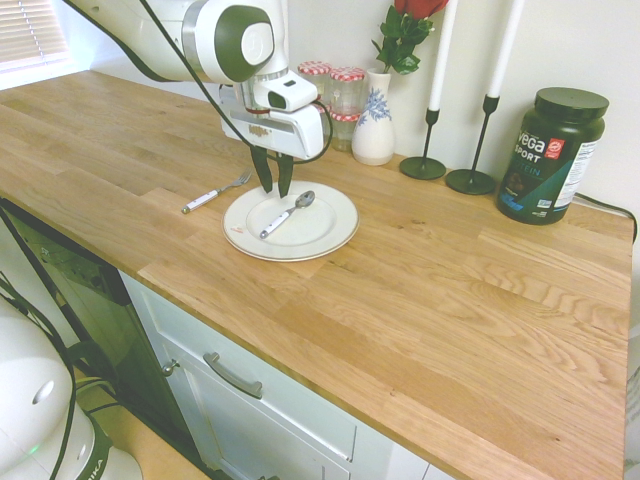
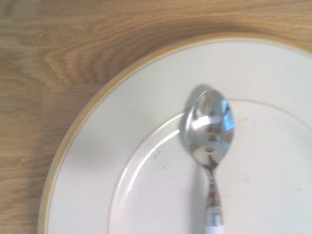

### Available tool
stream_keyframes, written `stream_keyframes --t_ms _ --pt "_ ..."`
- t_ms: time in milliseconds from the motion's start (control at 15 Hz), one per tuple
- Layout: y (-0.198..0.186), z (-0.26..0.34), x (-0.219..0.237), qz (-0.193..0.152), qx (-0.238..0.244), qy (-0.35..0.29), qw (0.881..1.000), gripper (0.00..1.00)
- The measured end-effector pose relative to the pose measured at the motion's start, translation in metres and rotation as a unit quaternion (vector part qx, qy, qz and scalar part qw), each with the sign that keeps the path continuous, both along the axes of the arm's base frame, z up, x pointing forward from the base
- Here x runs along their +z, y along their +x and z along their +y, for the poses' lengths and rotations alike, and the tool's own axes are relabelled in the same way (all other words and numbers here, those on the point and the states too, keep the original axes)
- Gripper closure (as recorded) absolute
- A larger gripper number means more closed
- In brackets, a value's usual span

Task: Put the spoon into the plate

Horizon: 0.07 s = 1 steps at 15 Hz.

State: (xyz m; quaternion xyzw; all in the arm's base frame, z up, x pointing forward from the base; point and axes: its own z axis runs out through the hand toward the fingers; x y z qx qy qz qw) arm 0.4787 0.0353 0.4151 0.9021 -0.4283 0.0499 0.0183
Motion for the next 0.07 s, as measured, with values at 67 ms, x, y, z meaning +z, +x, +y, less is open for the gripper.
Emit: stream_keyframes --t_ms 67 --pt "-0.0049 -0.0124 0.0239 0.004 -0.004 -0.002 1.0 0.0"
